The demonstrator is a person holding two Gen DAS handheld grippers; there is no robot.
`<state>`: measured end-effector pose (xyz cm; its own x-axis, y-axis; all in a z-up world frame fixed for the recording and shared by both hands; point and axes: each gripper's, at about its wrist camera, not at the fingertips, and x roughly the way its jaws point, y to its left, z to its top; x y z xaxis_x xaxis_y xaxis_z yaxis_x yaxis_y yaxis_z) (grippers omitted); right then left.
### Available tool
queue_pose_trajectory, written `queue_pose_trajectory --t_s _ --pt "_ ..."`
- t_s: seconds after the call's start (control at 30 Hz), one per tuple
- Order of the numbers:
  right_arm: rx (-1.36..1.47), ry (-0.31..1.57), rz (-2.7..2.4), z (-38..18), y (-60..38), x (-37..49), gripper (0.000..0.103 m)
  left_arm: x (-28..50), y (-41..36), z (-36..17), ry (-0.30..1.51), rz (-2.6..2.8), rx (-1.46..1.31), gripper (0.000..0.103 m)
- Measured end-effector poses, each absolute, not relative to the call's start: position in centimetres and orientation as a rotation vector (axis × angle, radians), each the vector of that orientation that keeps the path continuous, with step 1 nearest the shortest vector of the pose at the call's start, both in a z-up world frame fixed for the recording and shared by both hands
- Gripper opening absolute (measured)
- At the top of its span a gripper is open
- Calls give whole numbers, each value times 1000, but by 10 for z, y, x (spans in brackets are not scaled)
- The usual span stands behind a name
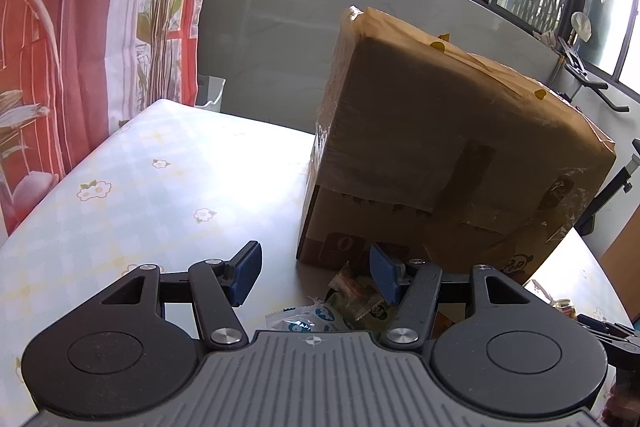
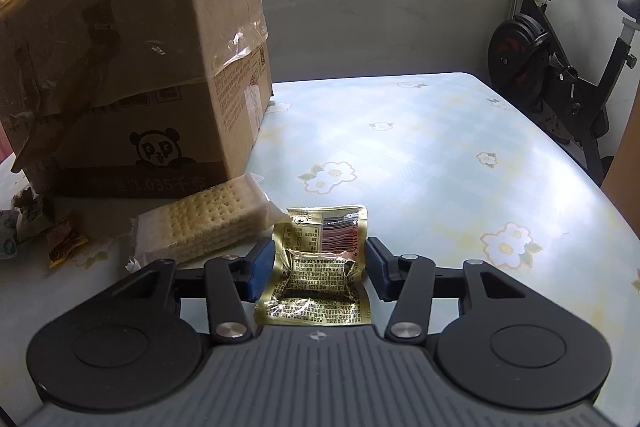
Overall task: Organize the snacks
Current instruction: 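Close the right tool on the gold foil packet, then grasp a small clear-wrapped snack with the left tool while the right lifts the gold packet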
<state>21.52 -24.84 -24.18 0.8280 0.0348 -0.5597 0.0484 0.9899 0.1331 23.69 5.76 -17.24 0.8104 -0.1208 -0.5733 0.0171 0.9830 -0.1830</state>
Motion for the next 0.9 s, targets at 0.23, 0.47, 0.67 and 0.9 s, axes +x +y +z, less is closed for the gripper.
queue_pose_trajectory --t_s 0.23,0.47,0.67,0.9 --pt "153 524 -7 -234 -249 203 48 236 59 -176 636 -74 -169 62" --pt "160 493 12 -230 -249 196 48 237 59 -177 640 -74 -168 62" --pt "223 473 -35 -225 -262 190 48 238 60 -180 648 -72 -167 62" --pt "175 452 152 -218 -229 199 48 241 56 -188 668 -107 -167 61"
